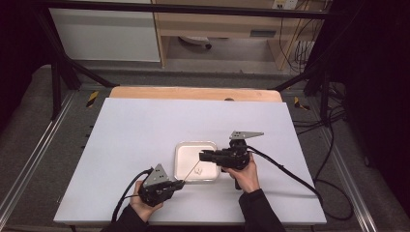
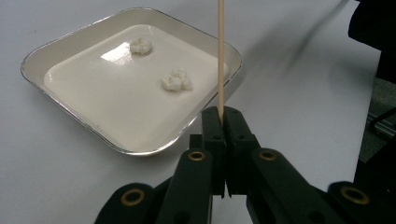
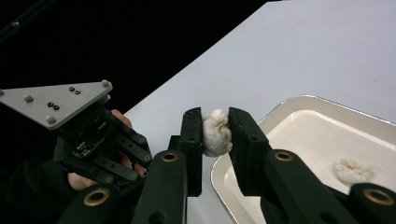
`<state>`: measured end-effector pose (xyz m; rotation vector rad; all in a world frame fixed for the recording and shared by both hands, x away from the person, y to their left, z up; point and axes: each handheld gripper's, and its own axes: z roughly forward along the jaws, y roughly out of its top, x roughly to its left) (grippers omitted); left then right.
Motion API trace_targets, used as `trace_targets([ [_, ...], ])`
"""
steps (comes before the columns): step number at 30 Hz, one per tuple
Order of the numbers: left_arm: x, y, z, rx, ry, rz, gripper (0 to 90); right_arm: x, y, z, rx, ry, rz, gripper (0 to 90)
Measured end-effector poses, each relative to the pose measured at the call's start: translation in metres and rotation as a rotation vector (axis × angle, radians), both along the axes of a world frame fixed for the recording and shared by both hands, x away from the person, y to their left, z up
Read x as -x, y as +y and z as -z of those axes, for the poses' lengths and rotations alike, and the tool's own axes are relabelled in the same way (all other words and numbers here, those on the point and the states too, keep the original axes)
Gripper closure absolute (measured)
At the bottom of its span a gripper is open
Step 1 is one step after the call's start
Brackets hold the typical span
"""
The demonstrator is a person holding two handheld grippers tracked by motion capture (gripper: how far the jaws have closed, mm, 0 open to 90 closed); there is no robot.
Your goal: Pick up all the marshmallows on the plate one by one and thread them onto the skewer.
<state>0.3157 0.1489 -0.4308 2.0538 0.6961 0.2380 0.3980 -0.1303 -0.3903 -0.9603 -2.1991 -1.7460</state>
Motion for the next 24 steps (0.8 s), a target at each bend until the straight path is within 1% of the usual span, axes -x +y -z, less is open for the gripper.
trace_targets([
  [4,0.000,-0.001,0.001,-0.007,0.002,0.004,88.8,0.003,0.002,0.002,0.007,-0.009,-0.006,77.0],
  [7,0.000,-0.001,0.001,0.000,0.002,0.004,88.9,0.004,0.003,0.004,0.013,-0.010,-0.013,77.2],
  [8,0.000,-0.001,0.000,0.013,-0.002,0.005,88.9,0.005,0.004,0.005,0.015,-0.006,-0.021,77.1],
  [9,0.001,-0.001,-0.002,0.017,-0.006,0.005,88.9,0.005,0.006,0.007,0.021,0.009,-0.038,77.0],
  [10,0.001,-0.002,-0.002,0.010,-0.013,0.005,88.9,0.006,0.008,0.010,0.029,0.016,-0.051,76.7],
  [11,0.001,-0.002,-0.002,0.007,-0.010,0.003,88.9,0.007,0.010,0.013,0.035,0.018,-0.057,76.6],
  [14,0.000,-0.003,0.001,0.000,0.003,-0.007,88.8,0.008,0.015,0.020,0.044,0.026,-0.060,76.2],
  [16,0.000,-0.003,0.000,-0.002,0.003,-0.009,88.8,0.009,0.017,0.023,0.046,0.034,-0.062,75.9],
  [20,-0.001,-0.005,0.001,-0.004,0.006,-0.014,88.8,0.011,0.020,0.027,0.050,0.029,-0.062,75.5],
  [24,-0.001,-0.009,0.003,0.002,0.014,-0.018,88.7,0.015,0.024,0.033,0.066,0.027,-0.066,75.2],
])
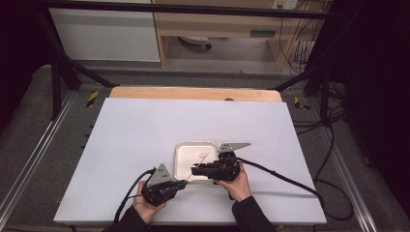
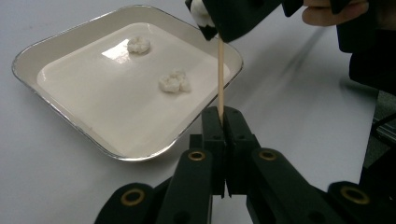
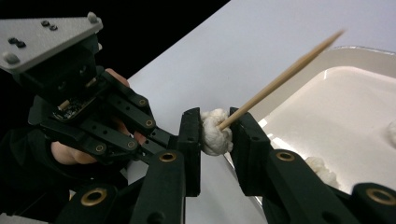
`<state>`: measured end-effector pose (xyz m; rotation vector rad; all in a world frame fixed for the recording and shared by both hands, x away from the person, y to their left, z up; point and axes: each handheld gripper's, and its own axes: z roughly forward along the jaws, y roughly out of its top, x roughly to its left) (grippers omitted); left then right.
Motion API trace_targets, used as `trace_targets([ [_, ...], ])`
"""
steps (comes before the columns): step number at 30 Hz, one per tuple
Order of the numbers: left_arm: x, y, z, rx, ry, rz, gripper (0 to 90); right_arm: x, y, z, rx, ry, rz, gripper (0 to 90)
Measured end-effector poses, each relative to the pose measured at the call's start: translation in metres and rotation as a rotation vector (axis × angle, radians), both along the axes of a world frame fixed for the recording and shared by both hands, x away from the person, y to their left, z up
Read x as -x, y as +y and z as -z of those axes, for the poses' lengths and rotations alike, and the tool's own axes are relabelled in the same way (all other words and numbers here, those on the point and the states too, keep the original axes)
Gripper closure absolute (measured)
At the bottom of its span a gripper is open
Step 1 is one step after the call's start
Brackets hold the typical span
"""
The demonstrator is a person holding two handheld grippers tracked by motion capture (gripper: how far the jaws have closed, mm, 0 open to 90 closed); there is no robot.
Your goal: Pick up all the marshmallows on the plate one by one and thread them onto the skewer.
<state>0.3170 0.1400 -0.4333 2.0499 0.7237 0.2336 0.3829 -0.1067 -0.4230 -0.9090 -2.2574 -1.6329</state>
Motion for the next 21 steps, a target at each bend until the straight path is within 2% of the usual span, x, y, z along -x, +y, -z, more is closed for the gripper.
trace_targets([
  [9,-0.001,-0.004,0.002,0.005,0.005,-0.002,88.7,0.006,0.006,0.010,0.015,0.018,-0.015,75.2],
  [15,-0.001,-0.004,0.002,0.013,0.011,0.003,88.7,0.006,0.006,0.010,0.019,0.022,-0.013,74.3],
  [18,-0.001,-0.002,0.002,0.015,0.011,-0.003,88.7,0.007,0.004,0.006,0.019,0.006,-0.001,67.5],
  [21,-0.002,0.001,0.001,0.020,0.011,-0.012,88.7,0.008,-0.001,-0.002,0.016,-0.031,0.020,60.6],
])
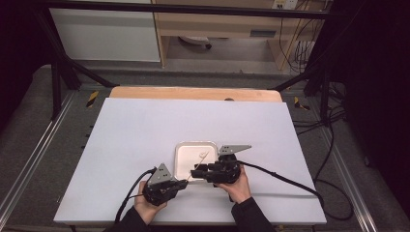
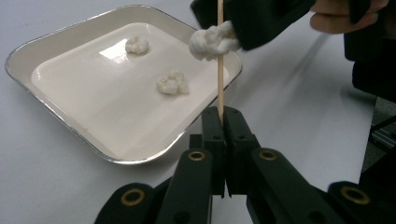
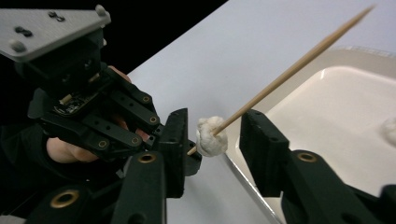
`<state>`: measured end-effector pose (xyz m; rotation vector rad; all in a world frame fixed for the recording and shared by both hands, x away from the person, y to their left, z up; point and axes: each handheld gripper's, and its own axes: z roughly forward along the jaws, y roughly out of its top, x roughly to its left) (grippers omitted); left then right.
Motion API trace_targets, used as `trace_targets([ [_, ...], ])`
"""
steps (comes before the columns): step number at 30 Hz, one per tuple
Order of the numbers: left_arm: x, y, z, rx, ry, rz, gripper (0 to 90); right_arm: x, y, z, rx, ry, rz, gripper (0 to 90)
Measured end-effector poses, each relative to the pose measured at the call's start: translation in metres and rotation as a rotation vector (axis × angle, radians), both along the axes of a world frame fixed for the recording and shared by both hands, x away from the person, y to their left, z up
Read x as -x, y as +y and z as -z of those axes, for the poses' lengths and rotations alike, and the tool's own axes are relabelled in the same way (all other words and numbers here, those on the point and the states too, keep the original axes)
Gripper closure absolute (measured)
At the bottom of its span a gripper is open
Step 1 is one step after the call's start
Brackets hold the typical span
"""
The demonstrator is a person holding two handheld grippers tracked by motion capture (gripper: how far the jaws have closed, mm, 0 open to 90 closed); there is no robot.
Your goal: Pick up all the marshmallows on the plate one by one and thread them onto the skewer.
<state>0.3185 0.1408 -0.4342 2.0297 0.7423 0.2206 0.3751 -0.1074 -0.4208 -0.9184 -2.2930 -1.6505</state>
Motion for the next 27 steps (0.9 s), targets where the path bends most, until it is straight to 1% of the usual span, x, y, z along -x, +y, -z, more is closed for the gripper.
trace_targets([
  [2,-0.001,0.003,-0.001,0.001,0.000,-0.005,88.7,0.001,-0.004,-0.006,0.011,-0.034,0.018,53.8],
  [3,-0.001,0.004,-0.001,0.006,0.001,-0.012,88.7,0.002,-0.006,-0.009,0.024,-0.050,0.028,49.4],
  [6,-0.002,0.009,-0.002,0.005,0.005,-0.024,88.7,0.002,-0.011,-0.013,0.065,-0.097,0.053,40.7],
  [7,-0.003,0.009,-0.002,0.007,0.005,-0.027,88.6,0.002,-0.012,-0.013,0.080,-0.107,0.058,36.6],
  [10,-0.004,0.013,-0.003,0.006,0.008,-0.036,88.7,0.000,-0.013,-0.012,0.123,-0.127,0.071,29.4],
  [19,-0.008,0.021,-0.003,0.004,0.015,-0.056,88.6,-0.008,-0.010,-0.001,0.244,-0.168,0.105,12.1],
  [23,-0.009,0.023,-0.002,0.005,0.022,-0.065,88.6,-0.012,-0.009,0.003,0.283,-0.167,0.110,8.4],
  [27,-0.010,0.024,-0.002,0.004,0.025,-0.066,88.6,-0.016,-0.009,0.006,0.320,-0.166,0.119,7.4],
])
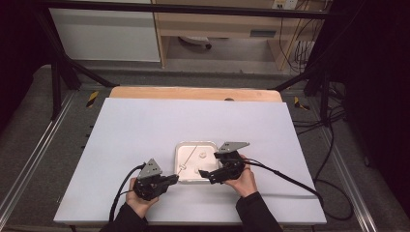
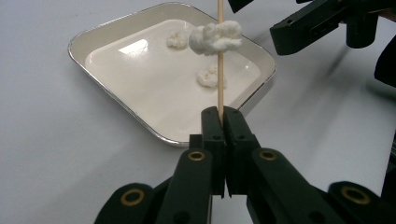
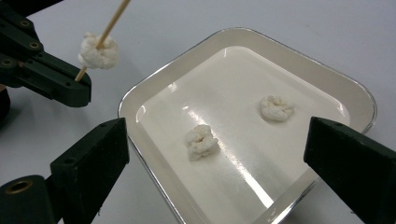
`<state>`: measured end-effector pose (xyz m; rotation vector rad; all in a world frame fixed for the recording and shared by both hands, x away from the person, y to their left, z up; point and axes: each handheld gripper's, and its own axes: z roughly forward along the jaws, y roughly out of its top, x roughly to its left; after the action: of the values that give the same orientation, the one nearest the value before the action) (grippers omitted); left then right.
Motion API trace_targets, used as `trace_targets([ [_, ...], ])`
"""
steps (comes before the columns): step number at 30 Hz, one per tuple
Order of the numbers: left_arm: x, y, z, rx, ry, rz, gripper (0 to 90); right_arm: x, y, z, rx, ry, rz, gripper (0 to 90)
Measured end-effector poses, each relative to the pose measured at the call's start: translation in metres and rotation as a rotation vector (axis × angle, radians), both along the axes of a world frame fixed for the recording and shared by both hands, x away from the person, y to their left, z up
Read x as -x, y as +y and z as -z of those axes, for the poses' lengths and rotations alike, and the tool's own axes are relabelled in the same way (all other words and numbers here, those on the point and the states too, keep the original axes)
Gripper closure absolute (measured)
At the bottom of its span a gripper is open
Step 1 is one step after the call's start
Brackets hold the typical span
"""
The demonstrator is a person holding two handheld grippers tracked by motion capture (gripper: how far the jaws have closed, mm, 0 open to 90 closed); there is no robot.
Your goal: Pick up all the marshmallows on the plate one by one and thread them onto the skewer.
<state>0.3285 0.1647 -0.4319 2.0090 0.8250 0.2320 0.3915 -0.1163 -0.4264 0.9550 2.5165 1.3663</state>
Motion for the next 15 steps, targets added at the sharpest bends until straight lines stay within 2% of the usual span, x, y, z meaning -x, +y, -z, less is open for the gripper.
trace_targets([
  [6,0.000,0.000,0.000,-0.001,0.002,0.001,88.6,-0.005,0.003,0.005,0.036,0.002,0.005,9.7],
  [15,-0.001,-0.001,0.001,-0.005,0.003,0.004,88.6,-0.008,0.010,0.013,0.043,-0.011,-0.021,26.3],
])
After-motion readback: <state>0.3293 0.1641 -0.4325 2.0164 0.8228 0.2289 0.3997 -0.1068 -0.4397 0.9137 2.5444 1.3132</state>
